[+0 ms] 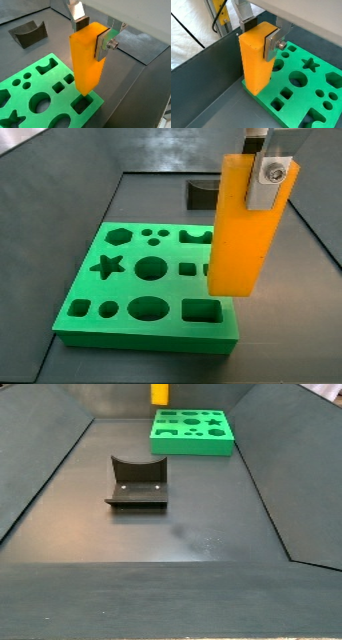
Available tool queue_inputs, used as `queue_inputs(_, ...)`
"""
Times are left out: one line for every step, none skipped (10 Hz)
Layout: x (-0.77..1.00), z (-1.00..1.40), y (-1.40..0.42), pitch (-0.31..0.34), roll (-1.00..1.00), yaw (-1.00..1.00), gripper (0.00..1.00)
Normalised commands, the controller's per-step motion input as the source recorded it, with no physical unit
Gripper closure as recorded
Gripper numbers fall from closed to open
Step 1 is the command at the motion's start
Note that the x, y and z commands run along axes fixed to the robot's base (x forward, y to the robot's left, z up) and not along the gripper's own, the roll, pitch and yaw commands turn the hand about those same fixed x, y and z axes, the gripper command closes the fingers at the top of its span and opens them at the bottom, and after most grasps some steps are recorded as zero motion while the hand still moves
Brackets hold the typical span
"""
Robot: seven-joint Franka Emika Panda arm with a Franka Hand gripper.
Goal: Pick up the rectangle object. Move up. Move to above the board. Insert the rectangle object.
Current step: Insert the rectangle object.
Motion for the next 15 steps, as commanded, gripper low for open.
queue_inputs(0.00,-0.09,0.00,0.000,-0.01,0.00,1.00)
queue_inputs(0.00,-0.07,0.00,0.000,-0.01,0.00,1.00)
queue_inputs(0.00,-0.09,0.00,0.000,0.00,0.00,1.00)
queue_inputs(0.00,-0.14,-0.09,0.000,0.00,0.03,1.00)
queue_inputs(-0.15,-0.19,-0.20,-0.001,0.02,0.18,1.00)
queue_inputs(-0.15,-0.18,-0.27,-0.004,0.02,0.23,1.00)
queue_inputs(-0.14,-0.13,-0.20,-0.004,0.00,0.21,1.00)
queue_inputs(-0.11,-0.11,0.00,-0.017,0.00,0.21,1.00)
queue_inputs(-0.05,-0.11,0.06,-0.011,-0.02,0.24,1.00)
queue_inputs(0.00,-0.06,0.01,0.000,0.00,0.13,1.00)
queue_inputs(0.00,-0.02,0.00,0.000,0.00,0.00,1.00)
queue_inputs(0.00,-0.04,0.00,0.000,0.00,0.00,1.00)
queue_inputs(0.00,-0.10,-0.01,0.000,0.00,0.00,1.00)
queue_inputs(-0.04,-0.21,0.00,0.000,0.00,0.00,1.00)
queue_inputs(-0.06,-0.26,0.00,0.000,0.02,0.00,1.00)
